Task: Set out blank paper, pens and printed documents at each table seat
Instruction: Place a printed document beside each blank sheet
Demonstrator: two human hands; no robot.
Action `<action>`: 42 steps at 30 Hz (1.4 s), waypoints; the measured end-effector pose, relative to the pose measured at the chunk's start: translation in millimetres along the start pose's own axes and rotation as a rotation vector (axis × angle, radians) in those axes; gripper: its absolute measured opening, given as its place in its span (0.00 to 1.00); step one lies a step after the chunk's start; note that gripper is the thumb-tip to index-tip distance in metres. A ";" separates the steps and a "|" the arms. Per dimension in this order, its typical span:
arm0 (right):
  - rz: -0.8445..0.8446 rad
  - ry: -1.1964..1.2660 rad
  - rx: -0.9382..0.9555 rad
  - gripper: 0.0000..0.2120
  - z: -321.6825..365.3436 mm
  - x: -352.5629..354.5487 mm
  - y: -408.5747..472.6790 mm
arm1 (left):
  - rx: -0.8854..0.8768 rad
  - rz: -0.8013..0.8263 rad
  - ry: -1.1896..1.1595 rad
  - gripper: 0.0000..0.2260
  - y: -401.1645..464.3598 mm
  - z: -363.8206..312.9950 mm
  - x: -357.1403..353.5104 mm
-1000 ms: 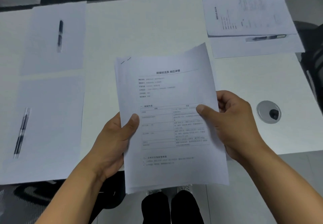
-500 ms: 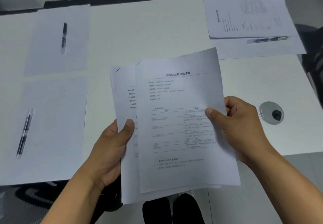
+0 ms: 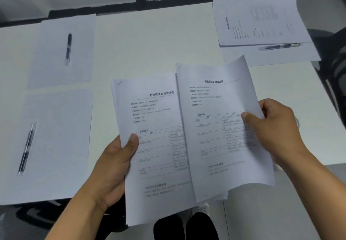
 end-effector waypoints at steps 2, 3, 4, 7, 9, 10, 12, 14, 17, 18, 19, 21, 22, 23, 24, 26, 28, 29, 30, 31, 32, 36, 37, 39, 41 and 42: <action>-0.014 -0.057 -0.003 0.06 -2.5 4.1 4.5 | 0.002 -0.012 0.007 0.16 -1.1 -1.8 4.3; -0.020 -0.082 -0.006 0.07 -3.6 6.0 6.7 | 0.003 -0.019 0.015 0.15 -1.6 -3.0 6.6; -0.026 -0.101 -0.008 0.07 -4.9 8.3 8.5 | 0.004 -0.023 0.020 0.15 -1.8 -3.8 8.8; -0.054 -0.145 -0.012 0.07 -7.1 15.0 12.5 | -0.001 -0.027 0.019 0.15 -2.9 -6.6 13.4; -0.060 -0.173 -0.022 0.07 -8.7 17.1 14.7 | 0.001 -0.018 0.021 0.15 -3.5 -7.0 13.1; -0.060 -0.180 -0.027 0.07 -9.0 17.2 15.7 | 0.001 -0.015 0.022 0.15 -3.6 -7.3 12.4; -0.061 -0.188 -0.041 0.08 -9.9 16.3 18.5 | 0.003 -0.016 0.021 0.15 -3.0 -8.0 10.8; -0.061 -0.193 -0.046 0.08 -10.3 14.3 20.5 | 0.008 -0.014 0.020 0.15 -1.9 -8.2 7.9; -0.052 -0.177 -0.049 0.09 -11.0 10.6 21.9 | 0.022 0.003 0.038 0.15 -0.3 -9.1 -1.0; -0.050 -0.178 -0.050 0.09 -11.2 9.9 22.3 | 0.024 0.006 0.048 0.15 0.4 -9.7 -4.3; -0.049 -0.182 -0.051 0.09 -11.3 9.4 22.7 | 0.024 0.010 0.053 0.15 1.2 -10.5 -7.2; -0.046 -0.188 -0.054 0.09 -11.4 8.9 23.5 | 0.018 0.023 0.052 0.15 2.5 -13.0 -12.9; -0.045 -0.191 -0.056 0.09 -11.5 8.7 24.1 | 0.015 0.031 0.054 0.15 3.2 -14.4 -15.5; -0.045 -0.195 -0.058 0.08 -11.9 8.8 24.7 | 0.015 0.038 0.056 0.15 3.8 -15.0 -17.9; -0.048 -0.199 -0.058 0.08 -12.1 9.1 25.0 | 0.014 0.048 0.057 0.15 4.2 -15.8 -20.3; -0.051 -0.200 -0.057 0.08 -12.6 10.1 25.4 | 0.016 0.066 0.064 0.16 4.3 -16.9 -24.9; -0.055 -0.198 -0.053 0.07 -12.8 10.3 25.7 | 0.016 0.068 0.071 0.16 4.7 -16.9 -28.0; -0.058 -0.202 -0.052 0.08 -13.0 10.5 25.8 | 0.015 0.068 0.072 0.16 4.9 -16.6 -29.3; -0.060 -0.205 -0.050 0.08 -13.4 10.4 26.2 | 0.016 0.067 0.073 0.16 5.1 -15.9 -30.7; -0.060 -0.205 -0.047 0.08 -14.2 10.0 26.5 | 0.016 0.067 0.071 0.16 4.8 -15.1 -31.7; -0.060 -0.205 -0.044 0.08 -14.6 9.7 27.0 | 0.015 0.066 0.069 0.16 4.5 -14.7 -32.6; -0.061 -0.206 -0.023 0.07 -15.8 8.3 28.8 | 0.011 0.063 0.062 0.16 2.4 -14.4 -33.6; -0.065 -0.211 -0.017 0.07 -15.6 8.4 29.2 | 0.009 0.060 0.064 0.16 2.3 -14.7 -33.1; -0.073 -0.222 -0.009 0.07 -15.8 8.4 29.3 | 0.006 0.057 0.068 0.16 1.8 -15.3 -32.0; -0.078 -0.228 -0.007 0.07 -16.7 8.1 29.5 | 0.000 0.058 0.069 0.16 1.3 -16.2 -31.2; -0.082 -0.235 -0.006 0.07 -16.8 8.5 29.6 | -0.001 0.056 0.068 0.16 0.9 -16.8 -30.8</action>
Point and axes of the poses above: each hand's wrist, its own y-axis towards the middle knuckle, its own x-axis out of the back of the hand, z = x × y, the point moved 8 cm from there along y, towards the middle knuckle, and after that the axes turned 7 degrees about -y, right-handed, at the moved point
